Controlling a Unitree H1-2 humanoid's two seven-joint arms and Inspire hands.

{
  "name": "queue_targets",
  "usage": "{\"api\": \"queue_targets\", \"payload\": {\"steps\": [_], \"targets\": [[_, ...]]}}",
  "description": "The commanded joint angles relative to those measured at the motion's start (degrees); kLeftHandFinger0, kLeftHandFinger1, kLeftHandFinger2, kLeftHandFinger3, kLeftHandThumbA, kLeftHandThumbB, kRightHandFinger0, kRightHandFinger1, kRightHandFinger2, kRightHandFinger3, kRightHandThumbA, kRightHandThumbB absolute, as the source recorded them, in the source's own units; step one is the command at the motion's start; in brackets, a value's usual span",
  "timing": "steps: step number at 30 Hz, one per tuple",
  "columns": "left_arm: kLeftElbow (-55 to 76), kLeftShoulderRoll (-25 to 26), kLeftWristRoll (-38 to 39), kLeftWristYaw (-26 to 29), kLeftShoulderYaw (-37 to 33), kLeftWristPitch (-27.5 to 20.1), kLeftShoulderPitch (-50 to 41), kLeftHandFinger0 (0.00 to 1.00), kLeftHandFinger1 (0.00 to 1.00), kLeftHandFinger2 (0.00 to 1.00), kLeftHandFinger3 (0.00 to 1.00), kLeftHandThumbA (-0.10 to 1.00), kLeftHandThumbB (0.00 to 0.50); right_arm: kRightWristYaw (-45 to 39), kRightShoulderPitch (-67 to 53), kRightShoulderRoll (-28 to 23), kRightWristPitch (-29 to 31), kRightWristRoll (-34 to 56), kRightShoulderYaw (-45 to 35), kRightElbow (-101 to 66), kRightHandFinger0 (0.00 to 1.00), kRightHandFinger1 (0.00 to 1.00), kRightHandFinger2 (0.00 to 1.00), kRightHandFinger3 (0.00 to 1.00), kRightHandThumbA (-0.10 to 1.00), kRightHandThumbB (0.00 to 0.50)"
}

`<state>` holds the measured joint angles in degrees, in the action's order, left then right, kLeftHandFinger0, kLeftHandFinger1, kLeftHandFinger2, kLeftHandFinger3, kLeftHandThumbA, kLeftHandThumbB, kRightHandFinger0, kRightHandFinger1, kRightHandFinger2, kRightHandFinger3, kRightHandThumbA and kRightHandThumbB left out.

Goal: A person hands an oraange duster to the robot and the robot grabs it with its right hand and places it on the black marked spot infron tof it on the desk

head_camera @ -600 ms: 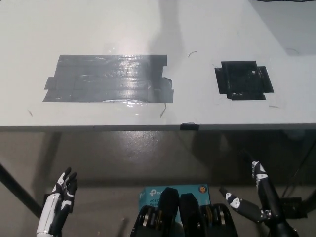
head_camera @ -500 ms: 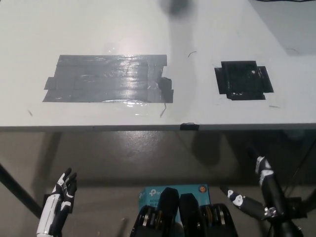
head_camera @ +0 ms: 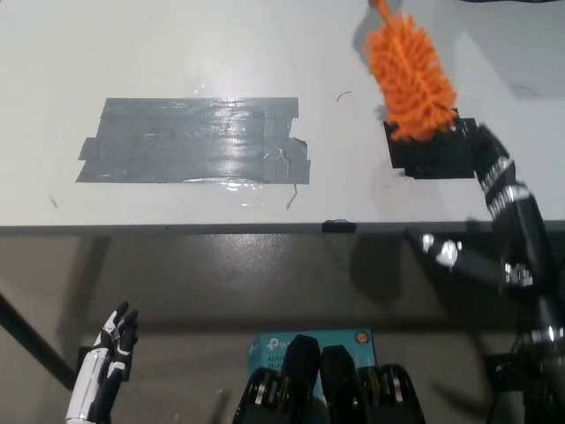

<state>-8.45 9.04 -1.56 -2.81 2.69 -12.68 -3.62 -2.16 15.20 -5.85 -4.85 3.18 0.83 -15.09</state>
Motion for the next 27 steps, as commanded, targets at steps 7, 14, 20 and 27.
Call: {"api": "queue_targets", "payload": {"steps": [7, 14, 20, 27], "targets": [[2.69, 0.9, -0.47, 0.07, 0.23, -2.1, 0.05, 1.0, 1.0, 1.0, 1.0, 0.88, 0.186, -10.97, 25.77, -3.88, -22.08, 37.37, -8.44, 23.69, 1.0, 1.0, 1.0, 1.0, 1.0, 0.38], [2.22, 1.03, -0.62, 0.13, 0.31, -2.4, 1.08, 1.0, 1.0, 1.0, 1.0, 0.88, 0.192, -7.01, 32.9, -6.85, -21.61, 17.51, -6.58, 30.83, 1.0, 1.0, 1.0, 1.0, 1.0, 0.363], [1.75, 0.94, -0.95, 0.25, 0.27, -3.26, 1.26, 1.0, 1.0, 1.0, 1.0, 0.86, 0.201, 1.05, 35.43, -11.73, -19.25, -3.16, 4.59, 31.64, 1.0, 1.0, 1.0, 1.0, 1.0, 0.475], [1.82, 1.09, -1.65, 0.28, 0.04, -3.4, 1.79, 1.0, 1.0, 1.0, 1.0, 0.87, 0.199, 1.19, 39.63, -13.38, -20.5, -9.12, 10.86, 34.8, 1.0, 1.0, 1.0, 1.0, 1.0, 0.388]]}}
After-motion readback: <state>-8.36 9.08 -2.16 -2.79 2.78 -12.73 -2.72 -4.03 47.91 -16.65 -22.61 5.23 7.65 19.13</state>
